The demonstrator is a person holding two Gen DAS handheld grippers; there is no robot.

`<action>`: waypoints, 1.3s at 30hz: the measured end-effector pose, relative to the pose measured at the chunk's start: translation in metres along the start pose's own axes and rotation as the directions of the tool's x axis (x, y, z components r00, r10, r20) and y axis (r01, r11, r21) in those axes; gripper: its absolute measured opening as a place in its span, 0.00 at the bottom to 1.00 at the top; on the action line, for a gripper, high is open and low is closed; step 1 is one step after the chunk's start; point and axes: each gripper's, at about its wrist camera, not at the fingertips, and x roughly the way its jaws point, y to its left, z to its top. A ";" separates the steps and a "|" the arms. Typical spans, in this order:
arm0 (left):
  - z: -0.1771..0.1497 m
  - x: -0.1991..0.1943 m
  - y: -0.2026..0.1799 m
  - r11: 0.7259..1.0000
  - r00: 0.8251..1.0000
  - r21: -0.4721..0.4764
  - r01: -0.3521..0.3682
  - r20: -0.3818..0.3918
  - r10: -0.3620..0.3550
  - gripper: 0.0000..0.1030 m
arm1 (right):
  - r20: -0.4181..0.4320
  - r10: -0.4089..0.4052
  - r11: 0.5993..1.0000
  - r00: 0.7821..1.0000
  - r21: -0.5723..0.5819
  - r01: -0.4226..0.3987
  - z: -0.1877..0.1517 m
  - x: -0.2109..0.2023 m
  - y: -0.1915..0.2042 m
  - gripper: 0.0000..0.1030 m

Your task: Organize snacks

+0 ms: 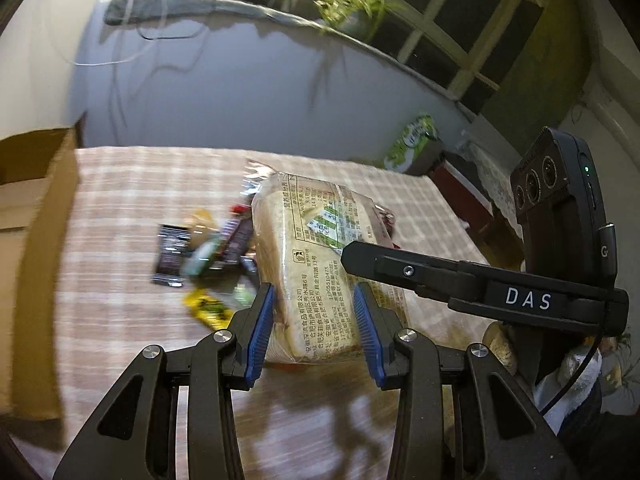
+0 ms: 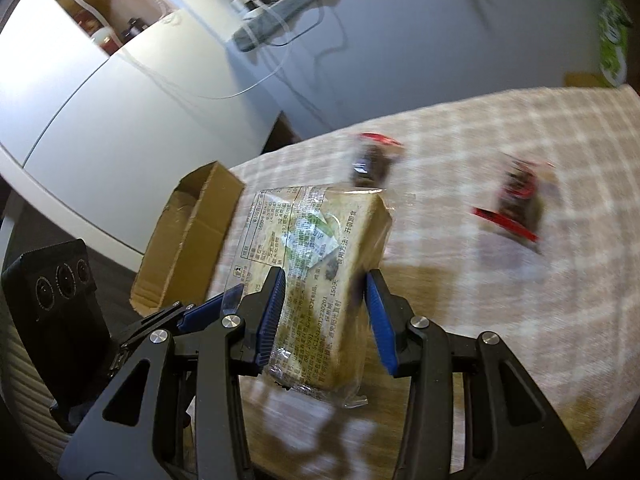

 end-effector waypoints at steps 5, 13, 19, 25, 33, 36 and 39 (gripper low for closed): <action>0.002 -0.030 0.027 0.998 0.997 -0.053 -0.040 0.058 0.043 0.38 | -0.014 0.033 0.997 0.999 -0.063 -0.033 0.008 0.015 0.037 0.42; 0.000 -0.074 0.072 0.985 0.983 -0.137 -0.107 0.136 0.126 0.38 | -0.045 0.088 0.981 0.995 -0.171 -0.094 0.022 0.045 0.102 0.42; -0.006 -0.099 0.109 0.965 0.966 -0.207 -0.163 0.166 0.199 0.38 | -0.086 0.115 0.965 0.990 -0.228 -0.132 0.024 0.073 0.147 0.42; -0.011 -0.122 0.141 0.940 0.947 -0.273 -0.205 0.185 0.261 0.38 | -0.136 0.143 0.944 0.980 -0.279 -0.176 0.025 0.105 0.187 0.42; -0.020 -0.137 0.180 0.907 0.934 -0.348 -0.238 0.175 0.312 0.38 | -0.202 0.144 0.920 0.969 -0.332 -0.207 0.020 0.150 0.223 0.42; -0.023 -0.137 0.190 0.897 0.933 -0.368 -0.245 0.164 0.321 0.38 | -0.226 0.141 0.915 0.964 -0.342 -0.215 0.019 0.164 0.231 0.42; -0.024 -0.135 0.196 0.892 0.934 -0.382 -0.244 0.156 0.322 0.38 | -0.247 0.138 0.914 0.959 -0.341 -0.219 0.018 0.175 0.234 0.42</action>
